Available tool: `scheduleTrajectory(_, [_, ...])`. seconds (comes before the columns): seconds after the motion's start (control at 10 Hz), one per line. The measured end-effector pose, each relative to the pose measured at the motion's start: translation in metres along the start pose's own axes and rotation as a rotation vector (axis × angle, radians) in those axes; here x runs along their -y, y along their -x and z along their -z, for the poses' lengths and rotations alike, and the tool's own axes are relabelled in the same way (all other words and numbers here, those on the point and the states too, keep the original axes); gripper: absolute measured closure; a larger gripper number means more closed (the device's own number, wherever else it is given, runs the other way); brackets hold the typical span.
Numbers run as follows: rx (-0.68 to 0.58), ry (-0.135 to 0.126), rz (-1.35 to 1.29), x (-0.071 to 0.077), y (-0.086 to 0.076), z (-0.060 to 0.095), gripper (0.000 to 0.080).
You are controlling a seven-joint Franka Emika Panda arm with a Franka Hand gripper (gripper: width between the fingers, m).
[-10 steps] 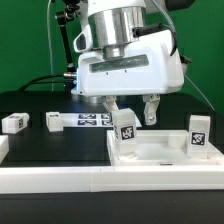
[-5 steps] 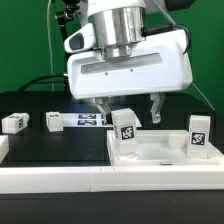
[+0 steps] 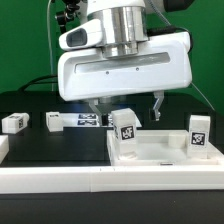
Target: Assemble square table
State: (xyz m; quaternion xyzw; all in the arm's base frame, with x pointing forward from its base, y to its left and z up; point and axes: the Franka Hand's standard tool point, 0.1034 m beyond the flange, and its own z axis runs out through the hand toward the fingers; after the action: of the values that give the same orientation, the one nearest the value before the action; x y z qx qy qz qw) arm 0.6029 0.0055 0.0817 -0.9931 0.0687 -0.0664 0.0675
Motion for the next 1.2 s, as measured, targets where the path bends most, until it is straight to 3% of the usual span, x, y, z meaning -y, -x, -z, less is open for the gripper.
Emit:
scheduleTrajectory(0.5, [0.002, 0.009, 0.216, -0.0053, -0.0005, 0.0004, 0.015])
scheduleTrajectory(0.6, [0.002, 0.009, 0.216, -0.0054, -0.0003, 0.0002, 0.0291])
scheduleTrajectory(0.7, [0.002, 0.009, 0.216, -0.0055, -0.0002, 0.0002, 0.0291])
scheduleTrajectory(0.8, [0.002, 0.009, 0.216, -0.0055, -0.0001, 0.0001, 0.043])
scheduleTrajectory(0.9, [0.002, 0.009, 0.216, -0.0055, -0.0002, 0.0001, 0.0509])
scheduleTrajectory(1.2, [0.002, 0.009, 0.186, -0.0054, -0.0002, 0.0001, 0.0509])
